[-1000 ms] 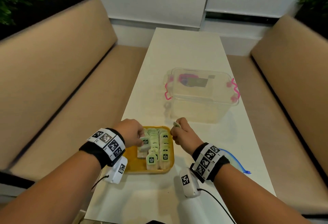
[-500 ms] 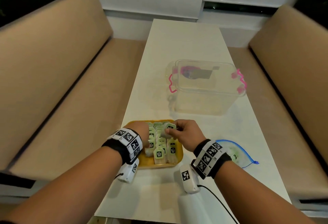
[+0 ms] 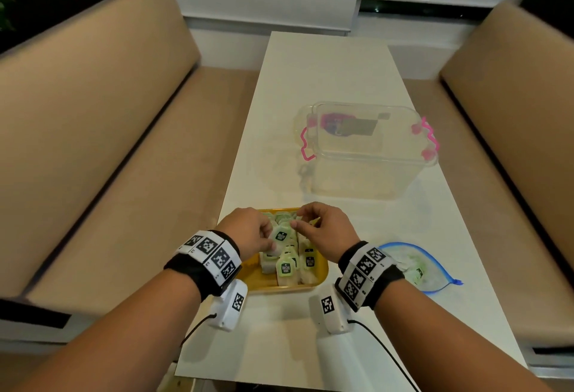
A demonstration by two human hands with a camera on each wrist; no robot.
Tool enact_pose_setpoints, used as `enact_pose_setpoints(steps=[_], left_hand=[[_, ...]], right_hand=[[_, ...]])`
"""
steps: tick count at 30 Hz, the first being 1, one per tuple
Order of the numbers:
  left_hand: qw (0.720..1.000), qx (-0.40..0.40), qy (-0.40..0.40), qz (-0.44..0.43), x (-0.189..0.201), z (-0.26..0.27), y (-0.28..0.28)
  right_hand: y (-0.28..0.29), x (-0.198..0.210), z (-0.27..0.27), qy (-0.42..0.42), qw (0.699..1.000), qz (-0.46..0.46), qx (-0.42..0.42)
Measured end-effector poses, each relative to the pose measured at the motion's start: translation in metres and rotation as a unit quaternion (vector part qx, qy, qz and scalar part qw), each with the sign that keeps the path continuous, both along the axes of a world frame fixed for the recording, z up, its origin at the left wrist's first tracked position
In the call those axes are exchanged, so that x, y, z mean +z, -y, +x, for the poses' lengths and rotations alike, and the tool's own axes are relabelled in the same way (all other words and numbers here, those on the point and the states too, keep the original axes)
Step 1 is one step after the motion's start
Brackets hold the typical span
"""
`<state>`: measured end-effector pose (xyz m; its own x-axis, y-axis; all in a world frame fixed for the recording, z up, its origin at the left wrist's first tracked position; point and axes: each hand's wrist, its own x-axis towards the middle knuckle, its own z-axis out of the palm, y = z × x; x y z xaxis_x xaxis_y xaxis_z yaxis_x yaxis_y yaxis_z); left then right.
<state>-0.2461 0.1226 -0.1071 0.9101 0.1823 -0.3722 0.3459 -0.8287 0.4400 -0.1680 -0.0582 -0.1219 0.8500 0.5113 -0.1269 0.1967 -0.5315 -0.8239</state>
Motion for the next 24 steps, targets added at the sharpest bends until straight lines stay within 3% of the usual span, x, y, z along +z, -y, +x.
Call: enact_pose_setpoints(steps=[3, 8, 14, 20, 24], left_hand=[[0.995, -0.002, -0.088, 0.049, -0.016, -0.004, 0.0], [0.975, -0.011, -0.18, 0.126, -0.036, 0.004, 0.006], [0.957, -0.041, -0.209, 0.199, -0.052, 0.008, 0.013], [0.958, -0.015, -0.237, 0.163, -0.038, 0.008, 0.02], [0.944, -0.052, -0.246, 0.215, -0.069, 0.01, 0.017]], right_hand=[[0.008, -0.003, 0.008, 0.043, 0.995, -0.08, -0.032], [0.011, -0.017, 0.011, -0.022, 0.986, -0.162, -0.034], [0.012, -0.02, 0.006, -0.057, 0.985, -0.162, -0.025], [0.015, -0.017, 0.004, -0.066, 0.987, -0.145, -0.013], [0.015, -0.016, 0.003, -0.069, 0.988, -0.141, -0.009]])
